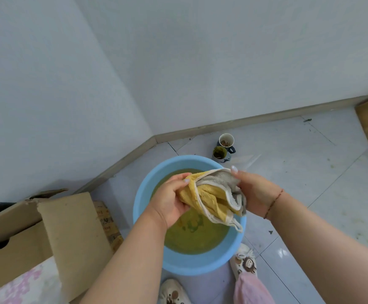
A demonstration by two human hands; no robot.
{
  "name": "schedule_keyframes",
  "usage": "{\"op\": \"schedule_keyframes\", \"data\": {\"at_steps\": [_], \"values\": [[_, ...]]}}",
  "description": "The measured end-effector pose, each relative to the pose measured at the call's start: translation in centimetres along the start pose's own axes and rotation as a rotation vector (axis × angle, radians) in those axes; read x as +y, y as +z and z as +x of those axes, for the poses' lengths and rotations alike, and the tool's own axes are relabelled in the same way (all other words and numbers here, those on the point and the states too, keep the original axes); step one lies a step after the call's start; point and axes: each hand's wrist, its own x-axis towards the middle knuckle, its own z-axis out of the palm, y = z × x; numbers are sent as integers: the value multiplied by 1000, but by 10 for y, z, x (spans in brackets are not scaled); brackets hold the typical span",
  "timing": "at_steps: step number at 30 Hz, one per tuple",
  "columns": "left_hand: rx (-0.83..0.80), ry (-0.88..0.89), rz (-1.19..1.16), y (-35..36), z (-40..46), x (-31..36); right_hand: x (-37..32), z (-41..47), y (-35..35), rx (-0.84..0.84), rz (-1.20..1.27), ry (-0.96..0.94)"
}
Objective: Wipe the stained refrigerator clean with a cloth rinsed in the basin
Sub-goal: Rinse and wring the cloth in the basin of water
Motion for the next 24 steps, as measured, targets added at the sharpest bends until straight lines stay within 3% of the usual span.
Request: {"op": "schedule_keyframes", "data": {"at_steps": [3, 5, 7, 10, 13, 14, 16, 19, 22, 24], "values": [[45, 12, 175, 0, -1, -6, 4, 0, 3, -19, -368, 26], [71, 9, 295, -1, 1, -10, 4, 2, 4, 170, -845, 15], [64, -6, 387, -3, 1, -11, -5, 3, 5, 322, -992, -54], [26, -38, 625, -6, -4, -11, -25, 0, 1, 322, -655, -52], [-109, -68, 582, 0, -14, -17, -30, -2, -9, 131, 182, -31], [-119, -68, 513, 1, -16, -21, -23, -1, -12, 105, 349, -25], [-81, -39, 398, 3, -17, -29, 2, -1, -8, 108, 354, 42], [-32, -15, 372, 9, -16, -37, 41, 2, 11, 92, 116, 98], [58, -5, 322, 6, -11, -42, 51, 15, 19, 284, -51, 25], [125, 43, 356, 3, -7, -43, 50, 24, 14, 394, 15, 23]]}}
